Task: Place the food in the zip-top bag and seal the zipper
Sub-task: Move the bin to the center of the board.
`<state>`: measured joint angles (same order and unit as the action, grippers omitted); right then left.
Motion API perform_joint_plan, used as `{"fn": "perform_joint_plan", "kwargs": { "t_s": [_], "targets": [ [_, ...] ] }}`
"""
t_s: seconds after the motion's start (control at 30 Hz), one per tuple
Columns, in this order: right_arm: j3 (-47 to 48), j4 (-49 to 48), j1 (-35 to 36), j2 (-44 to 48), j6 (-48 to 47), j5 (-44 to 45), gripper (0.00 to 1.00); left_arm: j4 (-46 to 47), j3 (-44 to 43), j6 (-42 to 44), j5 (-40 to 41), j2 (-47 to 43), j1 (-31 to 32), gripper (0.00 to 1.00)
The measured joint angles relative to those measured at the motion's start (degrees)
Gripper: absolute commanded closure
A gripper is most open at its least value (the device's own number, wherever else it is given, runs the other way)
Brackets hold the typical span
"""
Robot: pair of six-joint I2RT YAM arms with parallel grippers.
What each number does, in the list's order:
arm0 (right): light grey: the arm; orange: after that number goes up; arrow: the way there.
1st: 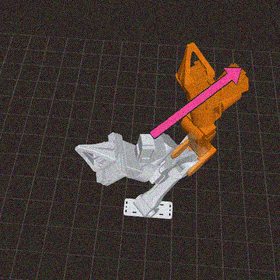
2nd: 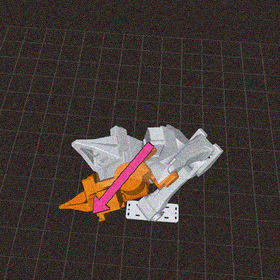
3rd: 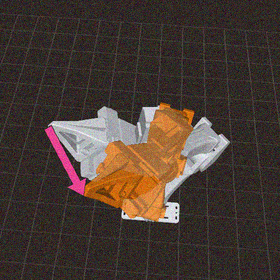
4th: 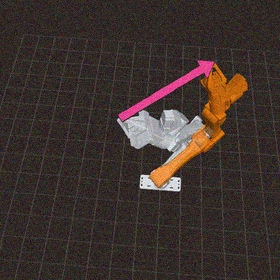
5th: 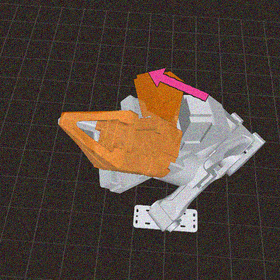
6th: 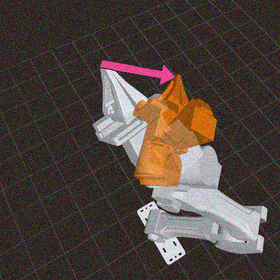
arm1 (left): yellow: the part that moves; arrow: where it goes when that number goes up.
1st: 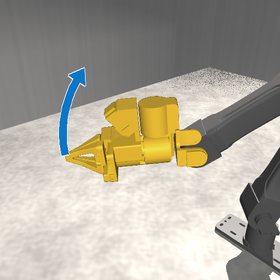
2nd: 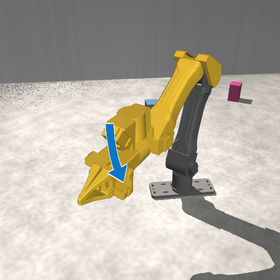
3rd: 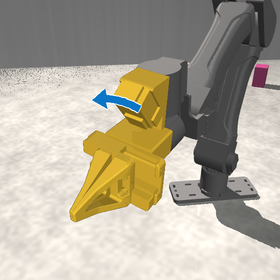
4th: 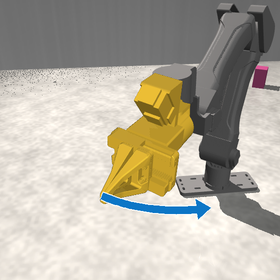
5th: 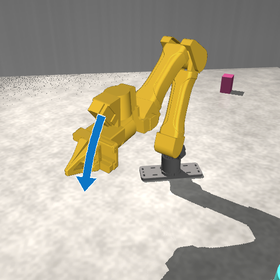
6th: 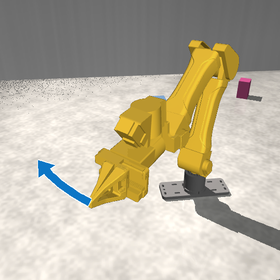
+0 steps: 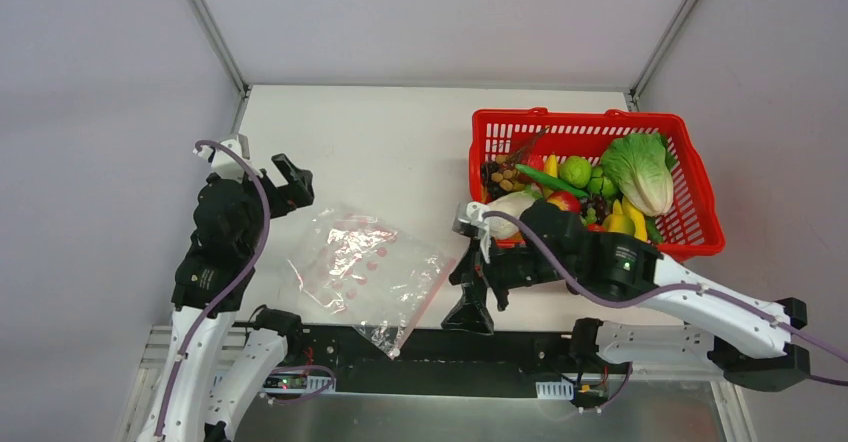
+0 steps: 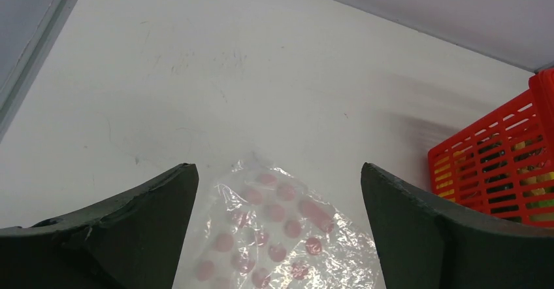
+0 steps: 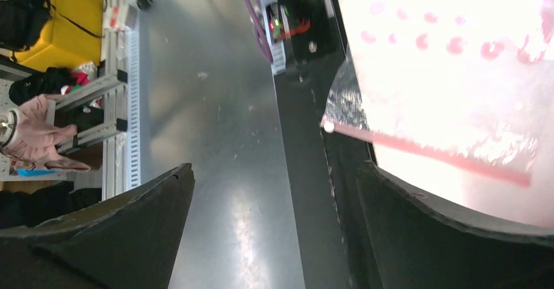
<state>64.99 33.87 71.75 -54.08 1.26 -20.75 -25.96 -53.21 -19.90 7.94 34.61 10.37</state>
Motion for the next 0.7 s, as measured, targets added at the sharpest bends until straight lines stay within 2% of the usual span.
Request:
{"fn": "perform_joint_plan", "kwargs": {
  "t_s": [0.27,0.57,0.7],
  "targets": [
    [1.25,-2.60,0.00,2.40,-1.31,-1.92,0.02,-0.59,0.02,-0.31,3.10,-3.67,0.00,0.00],
    [-4.02,1.07,0.00,3.04,0.04,-2.60,0.02,-0.90,0.02,-0.31,3.10,-3.48,0.00,0.00],
    [-7.32,3.91,0.13,4.37,2.89,2.97,0.02,-0.83,0.13,-0.09,1.38,-3.45,0.00,0.00]
  ]
}}
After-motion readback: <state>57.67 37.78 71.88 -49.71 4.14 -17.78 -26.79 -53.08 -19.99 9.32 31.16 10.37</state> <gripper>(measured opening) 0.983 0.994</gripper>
